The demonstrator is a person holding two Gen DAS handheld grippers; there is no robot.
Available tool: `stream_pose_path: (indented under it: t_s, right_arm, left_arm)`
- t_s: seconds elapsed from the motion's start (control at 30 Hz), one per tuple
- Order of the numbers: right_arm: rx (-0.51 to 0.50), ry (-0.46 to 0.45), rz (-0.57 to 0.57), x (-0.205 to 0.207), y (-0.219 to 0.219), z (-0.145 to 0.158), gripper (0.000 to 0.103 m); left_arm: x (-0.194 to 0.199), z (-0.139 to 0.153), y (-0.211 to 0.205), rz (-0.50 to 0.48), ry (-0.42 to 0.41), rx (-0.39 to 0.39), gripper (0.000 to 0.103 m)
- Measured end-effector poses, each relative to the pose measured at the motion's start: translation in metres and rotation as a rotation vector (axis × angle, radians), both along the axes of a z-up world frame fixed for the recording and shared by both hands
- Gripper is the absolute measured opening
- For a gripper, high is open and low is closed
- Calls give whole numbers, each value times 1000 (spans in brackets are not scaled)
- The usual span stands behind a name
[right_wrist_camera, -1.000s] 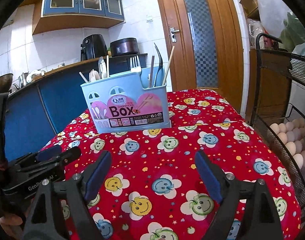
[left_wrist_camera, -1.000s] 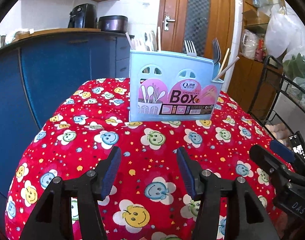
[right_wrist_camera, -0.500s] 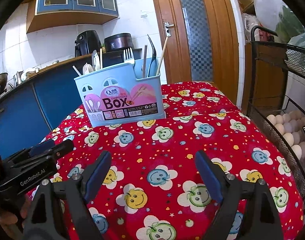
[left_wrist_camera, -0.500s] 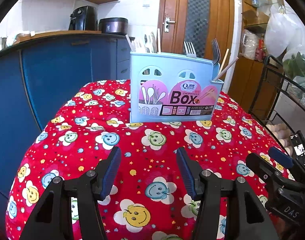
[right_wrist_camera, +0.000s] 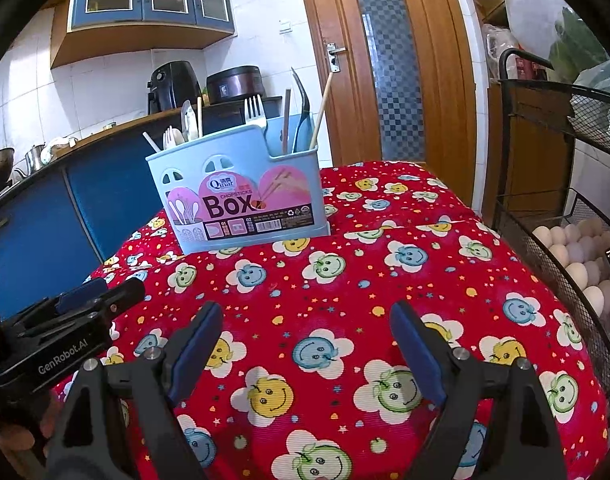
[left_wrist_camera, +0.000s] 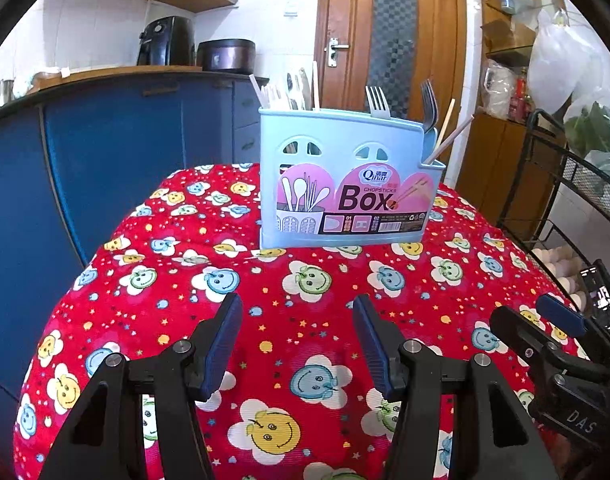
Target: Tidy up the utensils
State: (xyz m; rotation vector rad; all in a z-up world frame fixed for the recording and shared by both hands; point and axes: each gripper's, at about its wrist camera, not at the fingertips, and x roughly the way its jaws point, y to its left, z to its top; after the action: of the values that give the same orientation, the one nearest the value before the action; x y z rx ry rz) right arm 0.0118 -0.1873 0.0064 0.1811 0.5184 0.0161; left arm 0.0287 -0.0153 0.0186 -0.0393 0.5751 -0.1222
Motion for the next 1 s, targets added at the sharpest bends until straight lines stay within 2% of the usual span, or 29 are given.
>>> stream_pose_path:
  t_s: [1.0]
  right_arm:
    - [0, 2, 0, 0, 0, 0, 87]
  left_arm:
    - [-2, 1, -3, -2, -9, 10, 59]
